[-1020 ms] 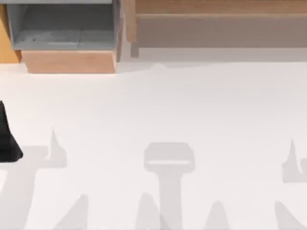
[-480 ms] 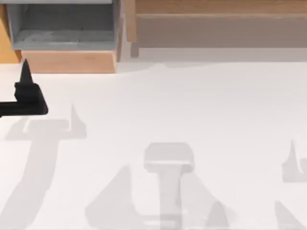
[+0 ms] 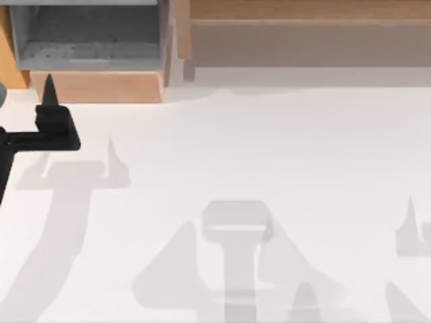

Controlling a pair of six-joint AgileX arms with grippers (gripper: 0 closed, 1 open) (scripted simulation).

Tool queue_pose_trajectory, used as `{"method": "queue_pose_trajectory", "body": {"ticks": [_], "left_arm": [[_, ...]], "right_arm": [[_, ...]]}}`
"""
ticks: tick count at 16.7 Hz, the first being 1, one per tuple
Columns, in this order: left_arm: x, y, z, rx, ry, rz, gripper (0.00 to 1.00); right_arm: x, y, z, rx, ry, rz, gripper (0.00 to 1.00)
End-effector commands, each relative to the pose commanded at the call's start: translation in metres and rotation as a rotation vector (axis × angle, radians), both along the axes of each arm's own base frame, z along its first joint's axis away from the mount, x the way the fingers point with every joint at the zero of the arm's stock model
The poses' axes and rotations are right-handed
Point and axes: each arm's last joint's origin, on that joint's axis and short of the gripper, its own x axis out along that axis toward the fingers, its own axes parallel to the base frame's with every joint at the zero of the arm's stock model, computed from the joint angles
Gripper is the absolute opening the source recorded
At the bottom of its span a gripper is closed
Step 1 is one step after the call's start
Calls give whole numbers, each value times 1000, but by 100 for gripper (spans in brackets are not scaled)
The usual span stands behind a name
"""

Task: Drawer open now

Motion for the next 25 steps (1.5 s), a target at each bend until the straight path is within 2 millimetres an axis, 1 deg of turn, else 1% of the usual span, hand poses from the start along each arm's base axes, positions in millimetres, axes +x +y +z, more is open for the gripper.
{"method": "queue_pose_trajectory", "body": {"ticks": [2,5,7,9,11,13,16,19,22,25], "left_arm": [[2,1,1,9,-1,5,100],[18,9,5,98,-2,40,100],[37,20,8,204,3,69,100],[60,35,10,331,11,97,100],[84,53,9,471,23,118,100],[109,77,5,622,36,136,100],[144,116,-9,853,54,145,100],[172,155,-31,1072,59,128,100],[193,187,-58,1263,51,93,100],[206,209,-85,1413,31,51,100]], "right_arm": [[0,0,0,0,0,0,100],[0,0,0,0,0,0,100],[0,0,0,0,0,0,100],[0,0,0,0,0,0,100],[0,0,0,0,0,0,100],[0,0,0,0,0,0,100],[0,0,0,0,0,0,100],[0,0,0,0,0,0,100],[0,0,0,0,0,0,100],[0,0,0,0,0,0,100]]}}
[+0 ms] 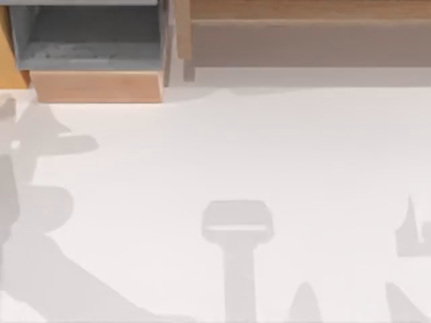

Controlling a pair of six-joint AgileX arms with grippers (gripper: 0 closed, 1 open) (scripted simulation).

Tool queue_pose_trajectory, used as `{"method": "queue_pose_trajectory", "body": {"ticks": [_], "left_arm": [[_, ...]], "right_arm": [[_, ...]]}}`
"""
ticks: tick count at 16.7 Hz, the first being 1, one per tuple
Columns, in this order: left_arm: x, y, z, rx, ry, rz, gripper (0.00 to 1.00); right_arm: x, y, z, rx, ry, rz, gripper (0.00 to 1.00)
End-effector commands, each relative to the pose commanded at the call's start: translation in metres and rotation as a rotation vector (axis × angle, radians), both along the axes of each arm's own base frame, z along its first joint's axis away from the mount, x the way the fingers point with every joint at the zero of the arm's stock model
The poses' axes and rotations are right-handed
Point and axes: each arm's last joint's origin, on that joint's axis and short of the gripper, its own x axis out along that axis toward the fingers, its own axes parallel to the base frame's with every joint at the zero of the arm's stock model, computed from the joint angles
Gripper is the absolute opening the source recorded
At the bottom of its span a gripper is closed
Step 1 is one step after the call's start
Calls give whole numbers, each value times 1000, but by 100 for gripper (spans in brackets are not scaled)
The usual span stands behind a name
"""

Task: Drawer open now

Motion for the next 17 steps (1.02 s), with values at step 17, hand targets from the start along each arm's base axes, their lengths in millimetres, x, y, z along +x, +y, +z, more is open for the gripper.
{"method": "queue_pose_trajectory", "body": {"ticks": [17], "left_arm": [[34,16,-36,157,13,-76,100]], "right_arm": [[0,0,0,0,0,0,100]]}}
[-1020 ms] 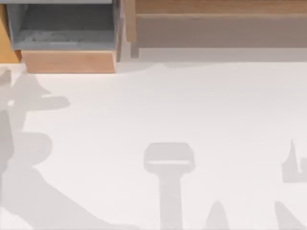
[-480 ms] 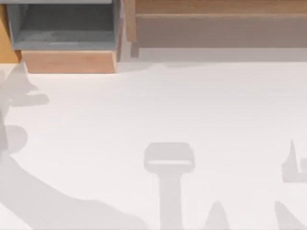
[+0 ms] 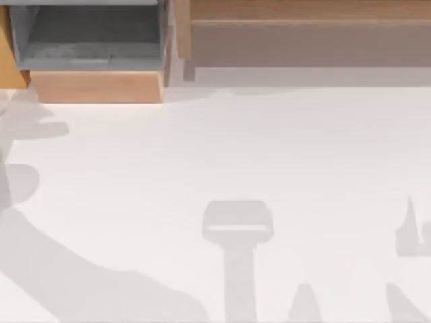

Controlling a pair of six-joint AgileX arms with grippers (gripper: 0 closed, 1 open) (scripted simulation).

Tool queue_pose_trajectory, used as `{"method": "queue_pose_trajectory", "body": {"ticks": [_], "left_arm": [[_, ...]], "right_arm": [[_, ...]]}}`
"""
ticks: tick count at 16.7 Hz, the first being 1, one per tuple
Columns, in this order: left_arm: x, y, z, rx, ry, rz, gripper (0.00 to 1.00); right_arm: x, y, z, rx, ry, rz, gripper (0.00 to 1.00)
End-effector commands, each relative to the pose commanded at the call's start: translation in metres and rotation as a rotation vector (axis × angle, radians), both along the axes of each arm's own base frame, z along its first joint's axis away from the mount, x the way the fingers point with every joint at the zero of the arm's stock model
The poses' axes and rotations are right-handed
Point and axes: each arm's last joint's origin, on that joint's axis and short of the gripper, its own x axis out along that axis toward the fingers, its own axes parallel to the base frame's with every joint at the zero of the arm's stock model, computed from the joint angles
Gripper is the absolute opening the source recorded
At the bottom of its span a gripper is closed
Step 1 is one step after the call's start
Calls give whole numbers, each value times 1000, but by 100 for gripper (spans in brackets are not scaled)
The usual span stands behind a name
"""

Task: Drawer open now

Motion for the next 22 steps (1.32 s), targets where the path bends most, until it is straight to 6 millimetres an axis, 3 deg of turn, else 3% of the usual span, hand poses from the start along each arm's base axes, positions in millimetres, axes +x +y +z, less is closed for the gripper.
{"method": "queue_pose_trajectory", "body": {"ticks": [5,18,22], "left_arm": [[5,0,0,0,0,0,100],[5,0,0,0,0,0,2],[5,0,0,0,0,0,0]], "right_arm": [[0,0,0,0,0,0,100],[0,0,0,0,0,0,100],[0,0,0,0,0,0,100]]}}
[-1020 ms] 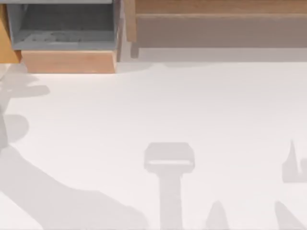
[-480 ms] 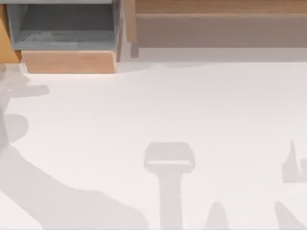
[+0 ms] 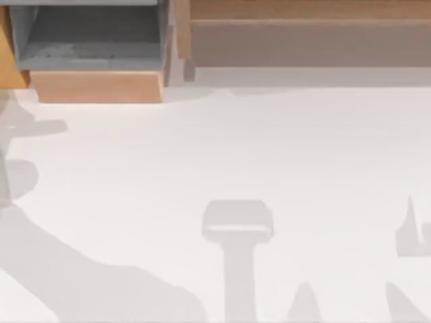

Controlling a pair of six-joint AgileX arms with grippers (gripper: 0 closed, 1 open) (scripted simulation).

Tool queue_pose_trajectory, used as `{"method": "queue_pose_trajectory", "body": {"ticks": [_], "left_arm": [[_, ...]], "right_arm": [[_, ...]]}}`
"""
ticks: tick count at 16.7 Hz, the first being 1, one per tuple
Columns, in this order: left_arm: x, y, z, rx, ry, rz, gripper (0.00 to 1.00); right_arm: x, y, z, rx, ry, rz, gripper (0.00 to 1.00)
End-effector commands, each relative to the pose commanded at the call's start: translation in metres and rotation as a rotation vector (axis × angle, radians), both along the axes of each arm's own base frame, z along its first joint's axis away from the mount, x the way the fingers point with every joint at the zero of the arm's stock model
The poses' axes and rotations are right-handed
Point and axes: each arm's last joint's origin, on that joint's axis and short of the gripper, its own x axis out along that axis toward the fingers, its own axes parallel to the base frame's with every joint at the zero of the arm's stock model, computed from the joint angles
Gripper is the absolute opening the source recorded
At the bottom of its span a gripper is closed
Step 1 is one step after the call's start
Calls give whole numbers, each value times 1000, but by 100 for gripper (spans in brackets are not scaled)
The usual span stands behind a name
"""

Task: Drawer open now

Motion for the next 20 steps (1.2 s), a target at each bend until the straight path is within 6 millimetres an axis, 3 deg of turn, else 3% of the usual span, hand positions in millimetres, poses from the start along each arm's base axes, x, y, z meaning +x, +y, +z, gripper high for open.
{"method": "queue_pose_trajectory", "body": {"ticks": [7,15,20], "left_arm": [[-4,3,-2,-9,7,7,0],[-59,2,-6,-18,24,4,0],[-63,2,-7,-16,24,3,0]], "right_arm": [[0,0,0,0,0,0,100],[0,0,0,0,0,0,100],[0,0,0,0,0,0,100]]}}
